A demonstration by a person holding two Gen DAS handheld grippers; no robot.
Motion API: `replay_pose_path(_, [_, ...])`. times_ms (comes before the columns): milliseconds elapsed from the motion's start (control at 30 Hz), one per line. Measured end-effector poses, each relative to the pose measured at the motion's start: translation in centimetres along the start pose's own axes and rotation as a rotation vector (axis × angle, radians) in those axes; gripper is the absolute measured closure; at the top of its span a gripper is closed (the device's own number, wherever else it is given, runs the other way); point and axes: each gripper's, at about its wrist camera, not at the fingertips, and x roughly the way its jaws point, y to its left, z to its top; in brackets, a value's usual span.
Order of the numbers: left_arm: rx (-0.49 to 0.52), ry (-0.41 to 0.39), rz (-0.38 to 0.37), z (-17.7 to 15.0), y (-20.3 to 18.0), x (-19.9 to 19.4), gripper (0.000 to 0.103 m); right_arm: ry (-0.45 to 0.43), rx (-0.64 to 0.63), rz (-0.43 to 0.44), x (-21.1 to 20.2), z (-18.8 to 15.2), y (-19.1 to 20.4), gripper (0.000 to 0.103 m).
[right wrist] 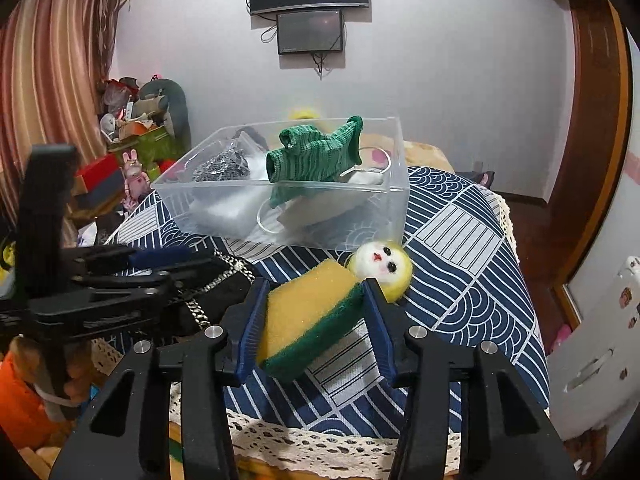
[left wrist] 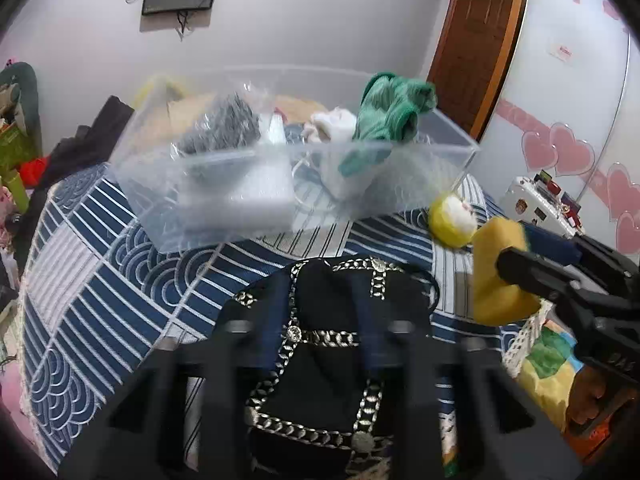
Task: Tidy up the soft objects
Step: 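Grasp the black chain cap with the left tool while the right tool grasps the yellow-green sponge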
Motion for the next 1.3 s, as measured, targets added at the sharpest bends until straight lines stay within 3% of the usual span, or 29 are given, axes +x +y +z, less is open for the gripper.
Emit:
replay_pose_path(100, [-0.003,-0.021,0.010,-0.3,0.3,-0.5,0.097,0.004,0.008,0.000,0.1,0.0,-0.1,0.059])
replay_pose_path(567, [-0.009,-0.222,0.061,1.8,1.7,-8.9,0.101,-0.070,-0.004,-0.008,-1.1,2.4,0.4,0.059])
replay_pose_path(933, [0.041,-0.352,0.084,7.1,0.7,-11.5,0.102,-0.167,-0.033,-0.038,-0.7,6.3,0.6,0.059])
replay_pose_path(1067, [0.074,-0.329,0.092,7.8,0.2,-10.5,0.102,-0.171,-0.025,-0.050,0.0,7.1,0.4,0.059])
replay_pose_path(1300, [0.047,-0.170,0.073,5.1,1.1,-6.5,0.099,-0.142,-0.013,-0.055,0.8,6.2,-0.2,0.059])
